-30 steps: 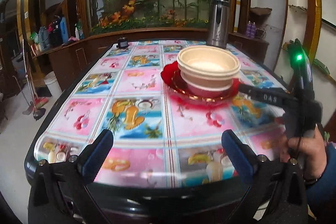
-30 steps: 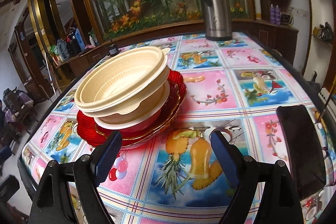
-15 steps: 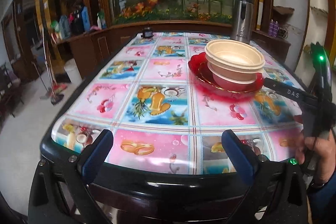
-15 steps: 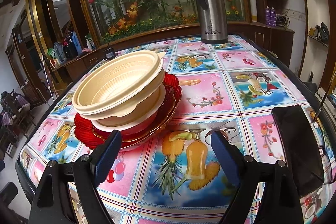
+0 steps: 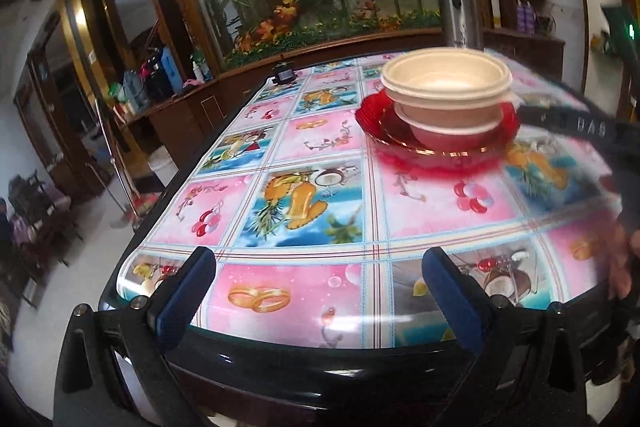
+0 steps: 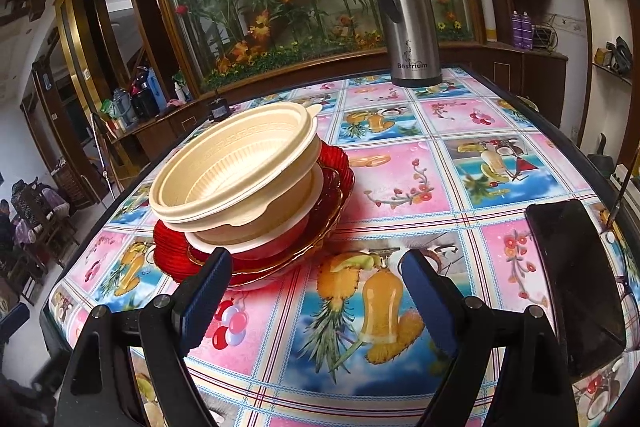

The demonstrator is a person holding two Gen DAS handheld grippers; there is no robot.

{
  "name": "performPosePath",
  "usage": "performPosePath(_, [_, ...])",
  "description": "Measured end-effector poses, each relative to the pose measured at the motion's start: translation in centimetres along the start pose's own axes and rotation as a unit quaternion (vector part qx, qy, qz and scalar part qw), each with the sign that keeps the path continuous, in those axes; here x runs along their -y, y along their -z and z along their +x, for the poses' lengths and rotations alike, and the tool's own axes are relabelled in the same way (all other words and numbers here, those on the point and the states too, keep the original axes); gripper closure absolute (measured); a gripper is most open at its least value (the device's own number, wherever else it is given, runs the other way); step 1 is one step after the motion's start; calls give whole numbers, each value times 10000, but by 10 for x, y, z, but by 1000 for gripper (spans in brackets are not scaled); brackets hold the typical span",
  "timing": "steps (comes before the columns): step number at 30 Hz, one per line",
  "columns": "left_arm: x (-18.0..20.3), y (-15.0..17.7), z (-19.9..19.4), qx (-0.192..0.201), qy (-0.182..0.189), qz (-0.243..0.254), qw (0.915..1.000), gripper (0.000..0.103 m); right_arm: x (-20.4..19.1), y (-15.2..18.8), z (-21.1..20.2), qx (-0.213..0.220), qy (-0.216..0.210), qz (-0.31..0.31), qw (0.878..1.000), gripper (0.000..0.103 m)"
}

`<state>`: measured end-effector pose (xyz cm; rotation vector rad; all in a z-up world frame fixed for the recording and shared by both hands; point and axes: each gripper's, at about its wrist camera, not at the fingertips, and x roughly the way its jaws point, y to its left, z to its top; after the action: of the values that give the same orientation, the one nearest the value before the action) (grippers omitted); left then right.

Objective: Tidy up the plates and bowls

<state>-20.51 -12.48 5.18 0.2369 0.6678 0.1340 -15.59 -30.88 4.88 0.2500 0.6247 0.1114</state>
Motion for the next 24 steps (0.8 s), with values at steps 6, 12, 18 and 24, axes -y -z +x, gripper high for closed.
performPosePath(6, [16, -1, 11, -140, -61, 252, 9996, 0, 0, 0, 0, 6, -85, 17, 10000, 13])
performPosePath(12, [23, -5, 18, -200, -43, 294, 9994, 0, 2, 0, 2, -44, -144, 59, 9999, 13])
performPosePath(18, [31, -13, 19, -194, -78, 356, 9991, 0, 4, -1, 4, -83, -148, 97, 9998, 13])
performPosePath(24, [42, -21, 14, -68, -18, 478, 9988, 0, 4, 0, 4, -59, -204, 95, 9997, 13])
